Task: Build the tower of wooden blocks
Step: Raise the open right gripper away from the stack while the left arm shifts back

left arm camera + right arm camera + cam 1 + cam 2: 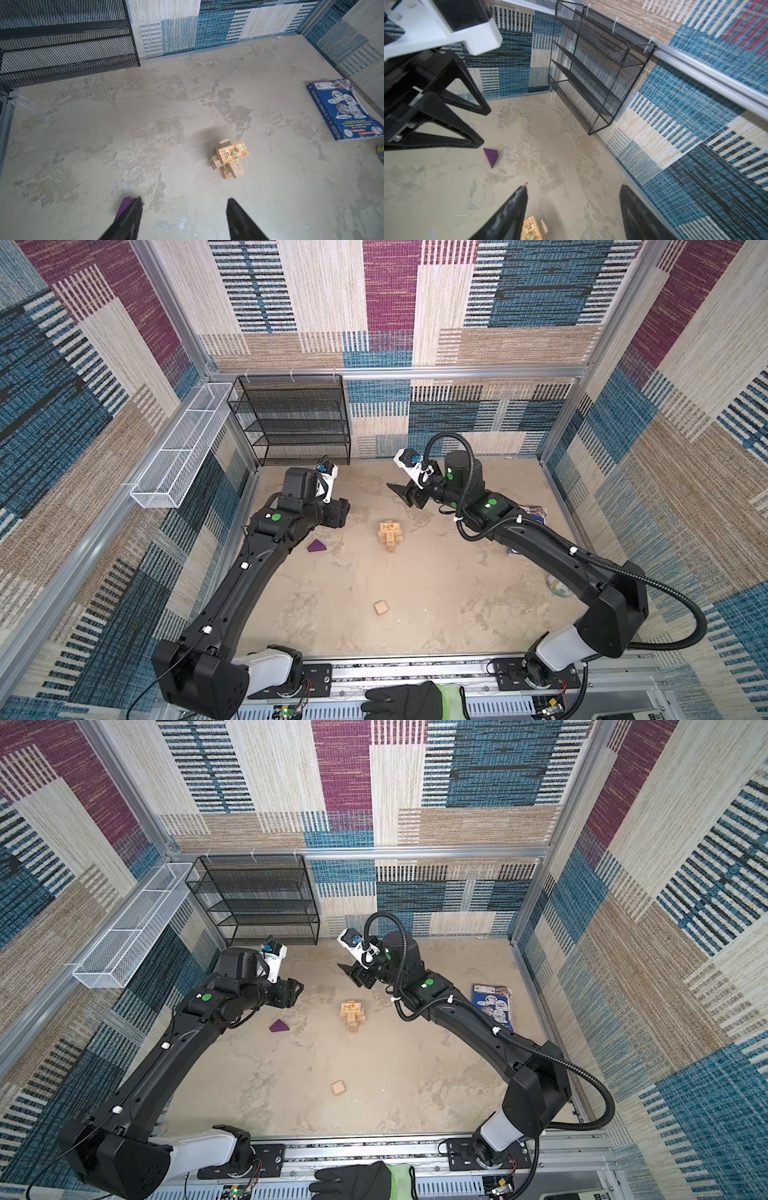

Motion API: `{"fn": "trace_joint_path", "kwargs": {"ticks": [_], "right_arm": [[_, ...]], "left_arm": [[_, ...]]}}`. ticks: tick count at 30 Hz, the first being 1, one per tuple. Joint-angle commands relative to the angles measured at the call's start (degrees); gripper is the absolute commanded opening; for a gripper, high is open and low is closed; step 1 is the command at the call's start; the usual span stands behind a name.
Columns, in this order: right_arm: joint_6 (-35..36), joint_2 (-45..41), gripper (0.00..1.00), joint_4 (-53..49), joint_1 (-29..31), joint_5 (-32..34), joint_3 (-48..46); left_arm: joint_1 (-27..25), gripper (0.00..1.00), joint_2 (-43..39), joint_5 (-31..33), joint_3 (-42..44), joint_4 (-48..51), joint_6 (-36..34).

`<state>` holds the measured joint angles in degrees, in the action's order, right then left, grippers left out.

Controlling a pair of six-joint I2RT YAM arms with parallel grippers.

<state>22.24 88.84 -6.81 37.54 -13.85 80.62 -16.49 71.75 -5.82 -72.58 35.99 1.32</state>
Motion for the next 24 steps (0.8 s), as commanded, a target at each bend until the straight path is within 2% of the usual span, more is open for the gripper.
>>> {"fn": "trace_joint_path", "kwargs": {"ticks": [1,4,6,10,14,18,24], "right_arm": [[-3.1,-0.4,0.73,-4.8,0.4,-8.2,-1.1],[-1.8,-1.9,0.72,-5.0,1.9,-11.1,-4.9],[0.5,-2.5,0.72,-5.2,3.8,-10.2,-7.4],[7.0,-3.4,0.72,-6.5,9.2,-7.6,-11.3],[13.4,-5.3,0.72,-5.9,12.8,-9.8,-17.3],[19.0,-7.0,0.71,-5.7,13.7,-16.1,-22.3],[24.0,-8.0,0.69,-4.9,15.1,-16.8,-26.9]], "left_arm": [[0.1,0.69,-1.4,-3.9,0.6,-2.9,-2.3],[0.1,0.70,-2.7,-6.7,1.4,-4.0,-3.0],[0.1,0.70,-3.0,-7.9,1.7,-4.1,-3.2],[0.0,0.71,-3.9,-9.5,2.2,-3.8,-3.6],[-0.3,0.72,-6.0,-12.3,2.7,-2.2,-4.6],[-0.3,0.72,-8.2,-15.2,4.4,0.4,-6.6],[-0.5,0.72,-11.7,-17.7,8.7,5.5,-8.6]]}}
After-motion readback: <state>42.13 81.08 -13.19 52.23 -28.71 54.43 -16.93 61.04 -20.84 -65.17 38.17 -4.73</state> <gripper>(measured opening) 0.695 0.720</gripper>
